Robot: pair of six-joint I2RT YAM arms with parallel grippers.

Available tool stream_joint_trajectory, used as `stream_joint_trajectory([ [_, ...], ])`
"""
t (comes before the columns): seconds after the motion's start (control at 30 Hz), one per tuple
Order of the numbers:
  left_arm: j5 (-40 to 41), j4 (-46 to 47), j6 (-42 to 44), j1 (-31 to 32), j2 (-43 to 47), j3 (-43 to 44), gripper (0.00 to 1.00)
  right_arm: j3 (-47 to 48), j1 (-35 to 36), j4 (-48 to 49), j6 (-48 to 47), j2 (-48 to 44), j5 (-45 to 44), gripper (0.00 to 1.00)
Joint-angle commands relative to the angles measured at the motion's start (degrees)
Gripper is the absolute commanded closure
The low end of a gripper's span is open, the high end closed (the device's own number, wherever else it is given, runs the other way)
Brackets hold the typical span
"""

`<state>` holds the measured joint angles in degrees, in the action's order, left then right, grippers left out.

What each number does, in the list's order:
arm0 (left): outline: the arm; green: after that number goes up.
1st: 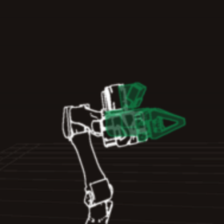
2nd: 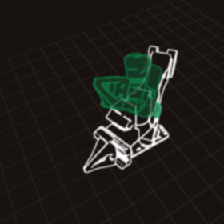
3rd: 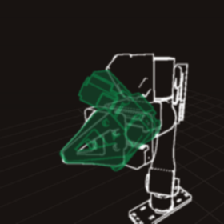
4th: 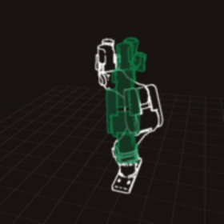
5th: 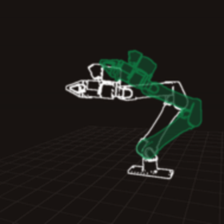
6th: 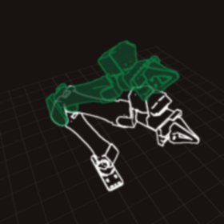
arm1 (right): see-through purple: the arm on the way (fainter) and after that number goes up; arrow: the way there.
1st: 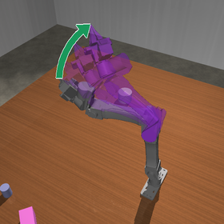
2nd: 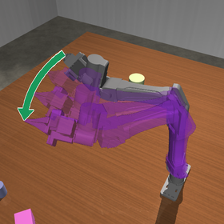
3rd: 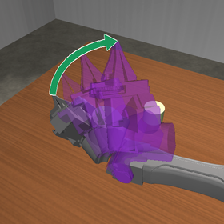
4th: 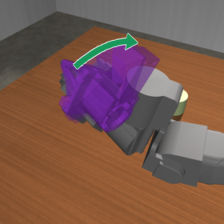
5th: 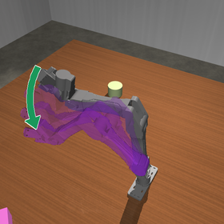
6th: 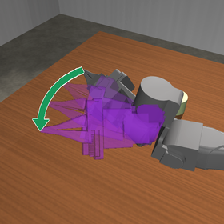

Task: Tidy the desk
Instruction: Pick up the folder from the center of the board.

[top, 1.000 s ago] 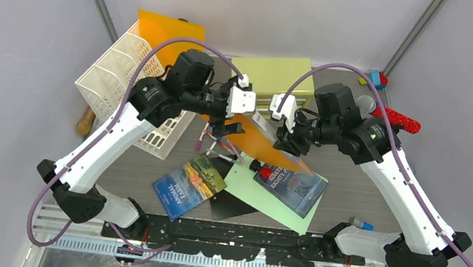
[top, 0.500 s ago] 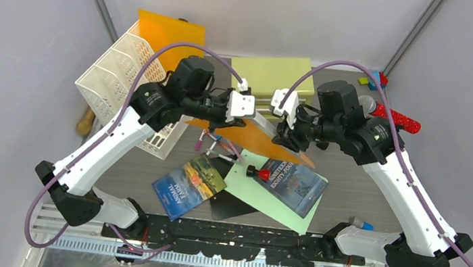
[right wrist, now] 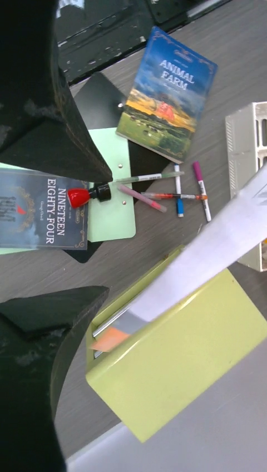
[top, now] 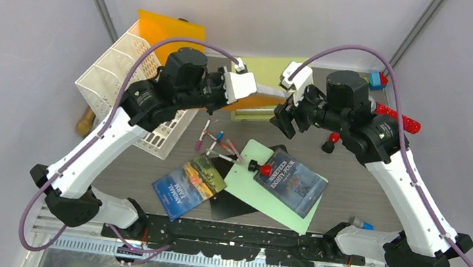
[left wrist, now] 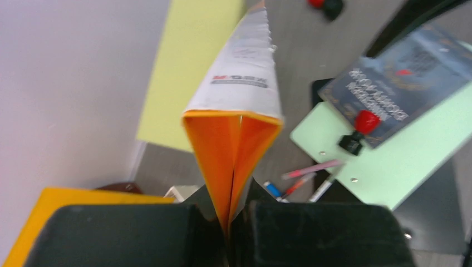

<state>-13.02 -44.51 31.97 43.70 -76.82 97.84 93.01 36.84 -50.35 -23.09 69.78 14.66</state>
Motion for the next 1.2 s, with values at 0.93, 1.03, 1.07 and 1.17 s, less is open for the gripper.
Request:
stream_joint_trajectory([
  [0.93,34.19,31.4,10.75,2.34,4.97,-7.82,1.0,0.46,-26.12,24.07,58.39,5.59,13.46,0.11],
  [1.03,35.54,32.6,11.1,4.41,4.42,-8.44,1.0,-0.4,-26.12,24.82,58.99,6.39,13.6,0.11],
  [1.07,35.66,32.64,11.18,4.97,4.15,-8.52,1.0,-0.69,-26.16,24.93,59.66,6.92,13.9,0.11],
  [1.17,36.43,33.07,11.88,6.31,3.76,-9.51,1.0,-1.57,-26.59,26.3,61.9,7.84,14.86,0.11],
])
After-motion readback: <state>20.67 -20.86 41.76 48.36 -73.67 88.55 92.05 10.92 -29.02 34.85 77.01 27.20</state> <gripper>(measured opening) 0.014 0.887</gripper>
